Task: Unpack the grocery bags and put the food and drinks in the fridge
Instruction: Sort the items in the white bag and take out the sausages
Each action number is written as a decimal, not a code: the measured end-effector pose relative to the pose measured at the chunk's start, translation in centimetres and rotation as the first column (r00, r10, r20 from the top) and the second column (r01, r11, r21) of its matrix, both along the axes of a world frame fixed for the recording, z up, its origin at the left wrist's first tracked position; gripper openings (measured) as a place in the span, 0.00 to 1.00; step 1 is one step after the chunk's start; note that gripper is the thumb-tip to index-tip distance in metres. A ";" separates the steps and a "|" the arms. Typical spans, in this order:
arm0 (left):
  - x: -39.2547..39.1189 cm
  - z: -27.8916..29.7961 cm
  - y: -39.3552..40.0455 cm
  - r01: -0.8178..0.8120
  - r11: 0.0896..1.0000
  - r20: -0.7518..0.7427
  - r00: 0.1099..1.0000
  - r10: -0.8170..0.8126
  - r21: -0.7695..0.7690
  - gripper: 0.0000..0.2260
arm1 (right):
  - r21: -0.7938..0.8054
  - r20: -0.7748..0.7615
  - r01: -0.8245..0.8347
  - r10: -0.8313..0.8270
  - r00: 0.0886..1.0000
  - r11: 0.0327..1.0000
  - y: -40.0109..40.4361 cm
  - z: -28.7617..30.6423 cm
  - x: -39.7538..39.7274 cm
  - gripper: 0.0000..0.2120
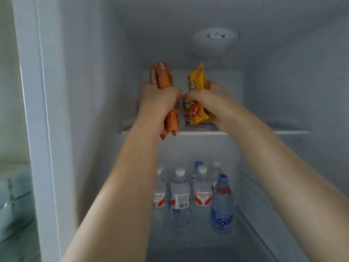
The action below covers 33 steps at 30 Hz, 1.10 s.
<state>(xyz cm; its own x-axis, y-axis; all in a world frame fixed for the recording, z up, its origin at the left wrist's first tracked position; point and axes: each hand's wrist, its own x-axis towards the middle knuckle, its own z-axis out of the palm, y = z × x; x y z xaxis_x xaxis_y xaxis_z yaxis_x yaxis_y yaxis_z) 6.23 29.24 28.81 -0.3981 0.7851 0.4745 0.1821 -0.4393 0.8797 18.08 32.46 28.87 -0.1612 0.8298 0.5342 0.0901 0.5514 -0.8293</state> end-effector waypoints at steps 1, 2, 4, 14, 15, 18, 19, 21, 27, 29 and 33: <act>-0.1 0.4 0.6 0.003 0.996 -0.067 0.998 -0.009 -0.088 0.08 | -0.033 0.019 0.012 -0.012 1.000 0.999 0.5 0.0 0.1 0.14; -0.1 0.8 1.0 -0.001 0.985 -0.143 0.989 -0.024 -0.170 0.11 | -0.064 0.039 0.020 -0.017 0.999 0.998 1.1 0.0 0.1 0.17; -0.2 1.6 1.8 -0.037 0.962 -0.305 0.951 -0.049 -0.270 0.16 | -0.120 0.075 0.036 -0.027 0.997 0.992 2.1 0.0 0.3 0.22; 0.1 2.7 3.3 -0.402 0.887 -0.790 0.609 0.072 -0.229 0.21 | -0.298 0.166 -0.031 0.084 0.983 0.954 5.3 0.5 0.8 0.07; 0.1 2.7 3.2 -0.424 0.877 -0.813 0.579 0.068 -0.228 0.22 | -0.322 0.175 -0.050 0.111 0.978 0.945 5.4 0.5 0.7 0.06; -0.3 2.4 3.3 -0.478 0.837 -0.852 0.523 0.027 -0.267 0.23 | -0.376 0.167 -0.110 0.184 0.969 0.920 5.6 0.8 0.5 0.11; -0.4 2.3 3.2 -0.494 0.822 -0.859 0.512 0.012 -0.284 0.23 | -0.403 0.139 -0.144 0.216 0.966 0.904 5.6 0.8 0.5 0.15; -0.6 2.2 2.9 -0.510 0.804 -0.873 0.487 -0.024 -0.307 0.22 | -0.422 0.137 -0.156 0.233 0.963 0.893 5.7 0.8 0.4 0.18; -0.1 2.4 2.0 -0.518 0.800 -0.920 0.379 -0.103 -0.303 0.13 | -0.121 0.461 0.235 -0.155 0.874 0.964 4.9 0.5 0.5 0.10; 0.1 2.4 2.3 -0.529 0.793 -0.929 0.349 -0.123 -0.303 0.12 | -0.086 0.483 0.262 -0.190 0.855 0.961 4.9 0.3 0.8 0.09; 0.7 2.7 2.9 -0.540 0.774 -0.927 0.339 -0.160 -0.331 0.11 | -0.055 0.486 0.267 -0.208 0.849 0.962 4.9 0.0 1.3 0.12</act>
